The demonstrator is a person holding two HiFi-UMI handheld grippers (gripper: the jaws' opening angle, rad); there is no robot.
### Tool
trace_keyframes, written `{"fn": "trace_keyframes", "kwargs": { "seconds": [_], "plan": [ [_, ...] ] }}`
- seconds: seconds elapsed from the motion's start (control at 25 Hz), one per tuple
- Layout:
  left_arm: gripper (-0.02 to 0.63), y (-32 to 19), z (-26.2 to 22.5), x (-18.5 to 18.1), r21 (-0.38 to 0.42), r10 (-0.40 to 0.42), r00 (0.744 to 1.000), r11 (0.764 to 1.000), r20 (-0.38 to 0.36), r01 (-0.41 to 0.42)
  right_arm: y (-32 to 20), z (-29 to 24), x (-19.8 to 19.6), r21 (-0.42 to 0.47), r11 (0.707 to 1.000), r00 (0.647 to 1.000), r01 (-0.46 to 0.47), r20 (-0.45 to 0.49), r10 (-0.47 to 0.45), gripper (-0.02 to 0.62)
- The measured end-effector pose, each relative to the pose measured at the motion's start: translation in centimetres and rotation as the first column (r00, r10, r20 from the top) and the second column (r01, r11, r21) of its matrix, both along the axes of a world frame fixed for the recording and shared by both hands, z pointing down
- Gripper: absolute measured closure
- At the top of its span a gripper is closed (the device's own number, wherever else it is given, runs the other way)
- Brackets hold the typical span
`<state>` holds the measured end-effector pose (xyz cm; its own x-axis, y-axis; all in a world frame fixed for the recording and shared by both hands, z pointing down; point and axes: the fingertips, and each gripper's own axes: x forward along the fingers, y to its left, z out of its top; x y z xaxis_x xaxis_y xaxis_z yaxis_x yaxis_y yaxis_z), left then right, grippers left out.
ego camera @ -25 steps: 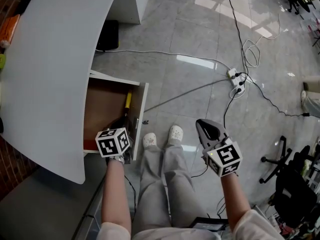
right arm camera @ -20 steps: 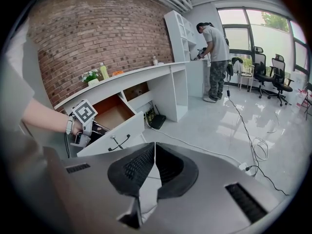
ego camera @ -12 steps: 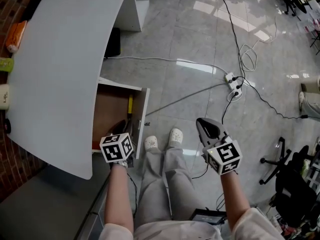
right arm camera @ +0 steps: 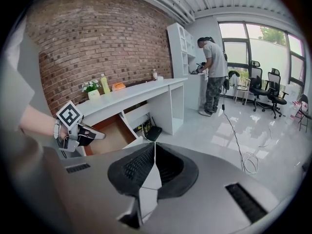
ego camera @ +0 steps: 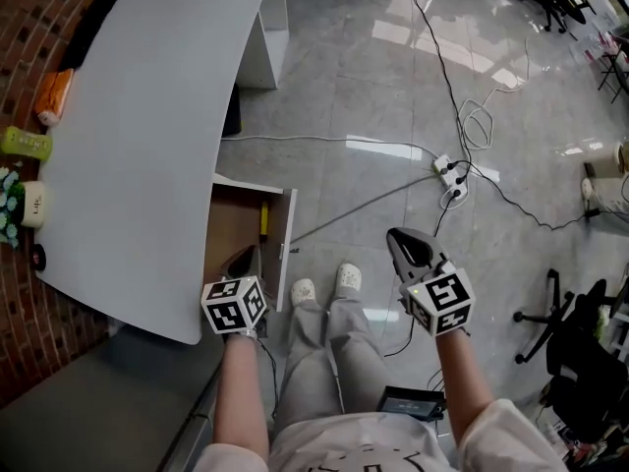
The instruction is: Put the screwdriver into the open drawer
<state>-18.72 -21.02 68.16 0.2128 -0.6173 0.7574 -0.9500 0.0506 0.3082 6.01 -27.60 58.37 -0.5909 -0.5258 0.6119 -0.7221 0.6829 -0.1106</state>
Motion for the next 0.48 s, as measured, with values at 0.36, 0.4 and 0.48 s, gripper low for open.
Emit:
{"fn": "trace_keyframes", "kwargs": {
  "seconds": [0.36, 0.4, 0.48],
  "plan": [
    [0.594, -0.5, -8.6, -0.1, 0.144, 0.008, 1.0, 0.989, 0.028, -0.012, 1.0, -5.8, 1.3, 0.036, 0.999, 0.999, -0.032, -0.001, 0.032, 0.574],
    [0.594, -0.6, -9.6, -0.2, 0.165, 0.01, 0.999, 0.986, 0.036, -0.016, 0.9, -6.5, 1.6, 0.043, 0.998, 0.999, -0.04, 0.001, 0.04, 0.574],
    [0.594, -0.6, -11.6, -0.2, 0.202, 0.015, 0.999, 0.979, 0.052, -0.025, 1.0, -8.0, 2.1, 0.063, 0.997, 0.999, -0.05, 0.006, 0.05, 0.574]
  ]
}}
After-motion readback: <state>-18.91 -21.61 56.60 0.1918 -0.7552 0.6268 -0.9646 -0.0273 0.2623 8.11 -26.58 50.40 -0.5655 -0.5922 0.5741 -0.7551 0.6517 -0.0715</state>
